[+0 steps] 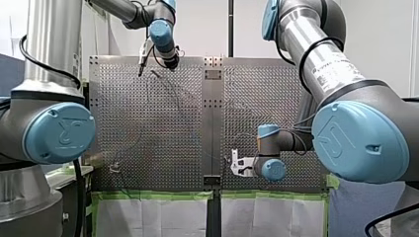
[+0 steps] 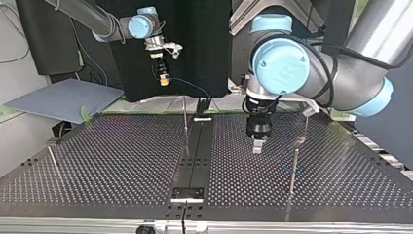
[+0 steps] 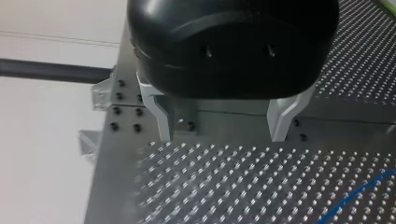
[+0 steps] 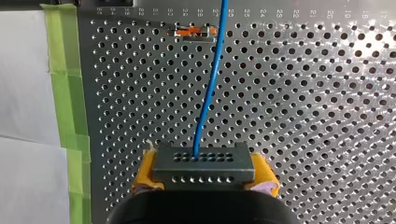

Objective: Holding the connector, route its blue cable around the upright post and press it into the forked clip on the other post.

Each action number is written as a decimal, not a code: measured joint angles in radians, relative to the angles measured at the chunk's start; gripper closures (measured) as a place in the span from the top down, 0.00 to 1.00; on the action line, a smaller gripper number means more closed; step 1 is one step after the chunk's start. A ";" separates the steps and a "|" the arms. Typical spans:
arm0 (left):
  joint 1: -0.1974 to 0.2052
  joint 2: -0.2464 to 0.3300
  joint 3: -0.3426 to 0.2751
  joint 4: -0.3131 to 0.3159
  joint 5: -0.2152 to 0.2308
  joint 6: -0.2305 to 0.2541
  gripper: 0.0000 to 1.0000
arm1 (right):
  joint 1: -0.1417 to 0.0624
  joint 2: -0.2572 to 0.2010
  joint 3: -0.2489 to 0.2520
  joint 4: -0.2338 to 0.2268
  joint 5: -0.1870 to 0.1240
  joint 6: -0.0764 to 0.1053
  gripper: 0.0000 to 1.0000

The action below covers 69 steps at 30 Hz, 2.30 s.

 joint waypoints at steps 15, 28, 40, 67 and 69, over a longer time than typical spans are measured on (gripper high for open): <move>-0.044 -0.077 -0.010 0.131 -0.101 0.104 0.98 | 0.003 0.000 0.000 0.000 0.000 -0.001 0.02; 0.043 -0.077 -0.095 0.188 -0.048 0.131 0.98 | 0.006 0.000 0.000 0.001 0.000 0.000 0.02; 0.059 -0.078 -0.104 0.215 -0.056 0.184 0.98 | 0.009 -0.001 0.000 0.002 0.000 -0.001 0.02; 0.039 -0.211 -0.013 0.263 -0.082 0.221 0.98 | 0.020 -0.001 0.000 -0.002 0.000 0.001 0.02; 0.036 -0.230 -0.006 0.270 -0.080 0.220 0.98 | 0.020 -0.001 0.000 -0.002 0.000 0.001 0.02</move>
